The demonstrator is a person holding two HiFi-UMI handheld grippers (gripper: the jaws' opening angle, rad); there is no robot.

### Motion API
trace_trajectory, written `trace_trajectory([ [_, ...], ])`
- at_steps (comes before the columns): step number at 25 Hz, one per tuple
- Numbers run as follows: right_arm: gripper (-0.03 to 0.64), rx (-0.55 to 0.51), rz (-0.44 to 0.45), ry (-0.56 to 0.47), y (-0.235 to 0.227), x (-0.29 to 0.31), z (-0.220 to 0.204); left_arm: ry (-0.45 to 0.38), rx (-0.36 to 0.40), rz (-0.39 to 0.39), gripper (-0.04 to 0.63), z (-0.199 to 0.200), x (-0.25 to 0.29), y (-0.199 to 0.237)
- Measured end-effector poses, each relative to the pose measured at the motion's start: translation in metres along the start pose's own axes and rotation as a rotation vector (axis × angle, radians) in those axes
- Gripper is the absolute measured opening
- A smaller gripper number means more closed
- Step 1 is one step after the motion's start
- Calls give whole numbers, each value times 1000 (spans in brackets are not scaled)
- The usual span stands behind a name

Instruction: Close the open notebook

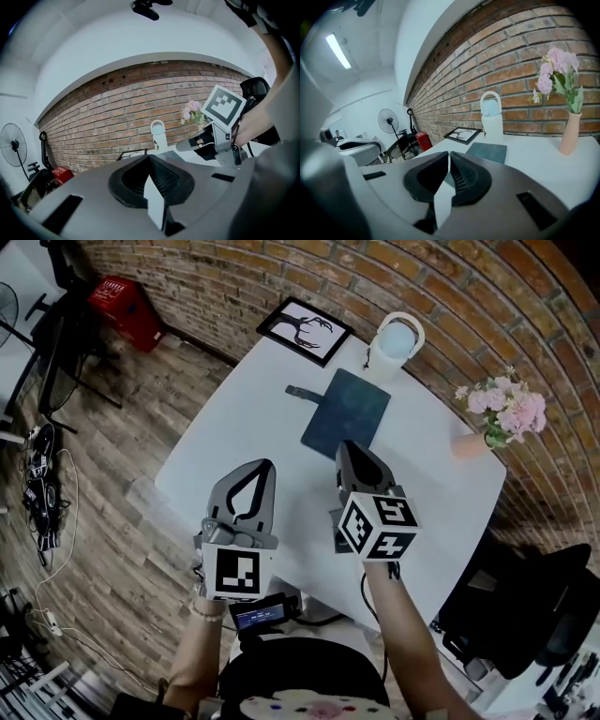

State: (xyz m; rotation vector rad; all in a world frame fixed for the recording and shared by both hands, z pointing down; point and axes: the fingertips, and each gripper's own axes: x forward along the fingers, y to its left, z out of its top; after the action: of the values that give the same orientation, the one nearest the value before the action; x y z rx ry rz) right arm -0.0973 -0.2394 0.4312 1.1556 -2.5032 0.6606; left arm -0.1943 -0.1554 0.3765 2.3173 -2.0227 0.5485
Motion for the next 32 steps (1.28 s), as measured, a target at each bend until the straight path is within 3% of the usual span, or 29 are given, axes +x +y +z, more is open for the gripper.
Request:
trace_trajectory([
  [11,41,-109,23,-125,-4,-99,32,-70,-24,-8,17,50,-35,-43],
  [20,40,-181,48,-204,-9,-168,50,-99,26,2,17,88,-74,-69],
  [32,41,-295,118,-231,1,-225,46,-87,30,29,17,97,-111,-94],
])
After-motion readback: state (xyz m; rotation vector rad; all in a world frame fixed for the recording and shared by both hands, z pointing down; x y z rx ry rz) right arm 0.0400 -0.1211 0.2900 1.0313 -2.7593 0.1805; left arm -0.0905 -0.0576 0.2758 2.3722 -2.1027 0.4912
